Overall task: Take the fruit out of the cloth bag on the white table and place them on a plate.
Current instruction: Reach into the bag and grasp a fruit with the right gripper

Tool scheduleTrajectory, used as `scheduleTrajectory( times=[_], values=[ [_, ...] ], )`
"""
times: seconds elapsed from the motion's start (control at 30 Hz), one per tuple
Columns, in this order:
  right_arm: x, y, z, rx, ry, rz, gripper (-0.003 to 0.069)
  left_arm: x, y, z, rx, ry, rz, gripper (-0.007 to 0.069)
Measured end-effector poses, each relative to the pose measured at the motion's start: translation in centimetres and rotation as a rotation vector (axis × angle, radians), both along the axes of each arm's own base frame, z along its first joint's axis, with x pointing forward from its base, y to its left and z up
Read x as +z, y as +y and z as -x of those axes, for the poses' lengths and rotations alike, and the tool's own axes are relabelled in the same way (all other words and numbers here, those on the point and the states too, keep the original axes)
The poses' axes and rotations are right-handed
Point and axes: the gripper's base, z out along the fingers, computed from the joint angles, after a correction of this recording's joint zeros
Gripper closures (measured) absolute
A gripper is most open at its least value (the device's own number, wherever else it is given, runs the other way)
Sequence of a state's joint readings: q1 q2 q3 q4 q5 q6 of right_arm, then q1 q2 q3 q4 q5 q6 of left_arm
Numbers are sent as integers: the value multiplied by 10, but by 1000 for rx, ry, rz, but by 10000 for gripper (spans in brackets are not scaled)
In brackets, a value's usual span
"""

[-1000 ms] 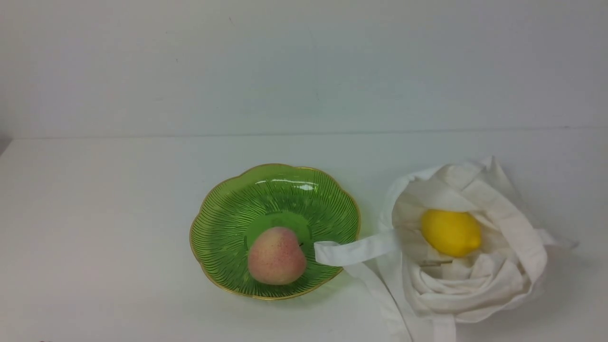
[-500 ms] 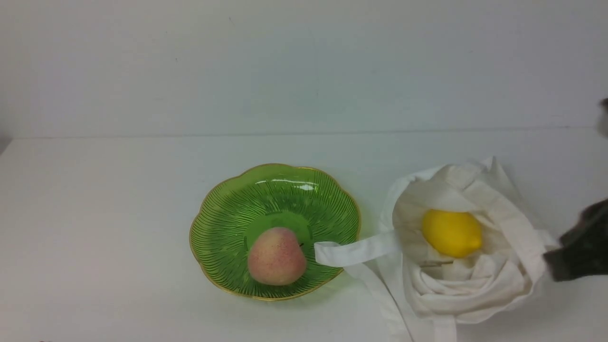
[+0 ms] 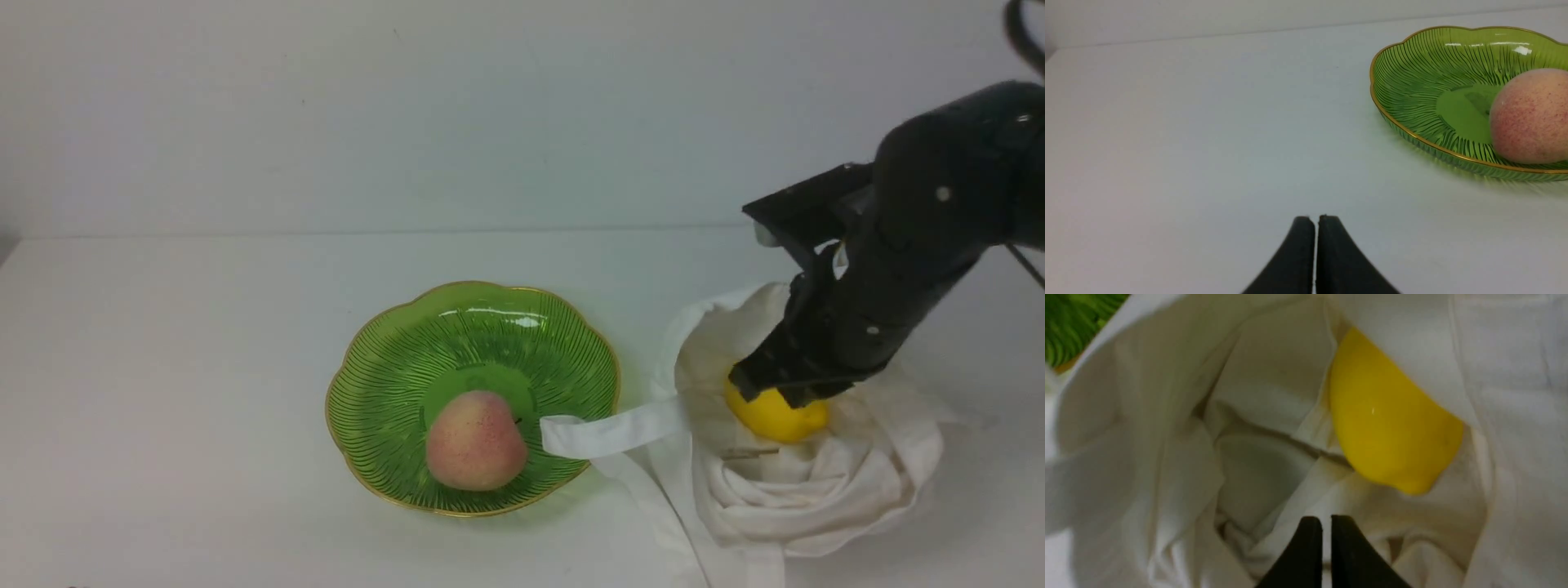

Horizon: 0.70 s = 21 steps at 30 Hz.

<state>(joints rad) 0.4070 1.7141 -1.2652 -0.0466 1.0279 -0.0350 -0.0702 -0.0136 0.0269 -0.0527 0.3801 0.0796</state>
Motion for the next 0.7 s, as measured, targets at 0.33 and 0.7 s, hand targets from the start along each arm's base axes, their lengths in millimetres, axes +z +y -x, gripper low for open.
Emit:
scheduleTrajectory(
  times=[0.33, 0.7],
  values=[
    [-40, 5, -40, 22, -26, 111, 266, 0, 0, 0, 0, 0, 0, 632],
    [-64, -1, -50, 32, -11, 211, 124, 0, 0, 0, 0, 0, 0, 632]
  ],
)
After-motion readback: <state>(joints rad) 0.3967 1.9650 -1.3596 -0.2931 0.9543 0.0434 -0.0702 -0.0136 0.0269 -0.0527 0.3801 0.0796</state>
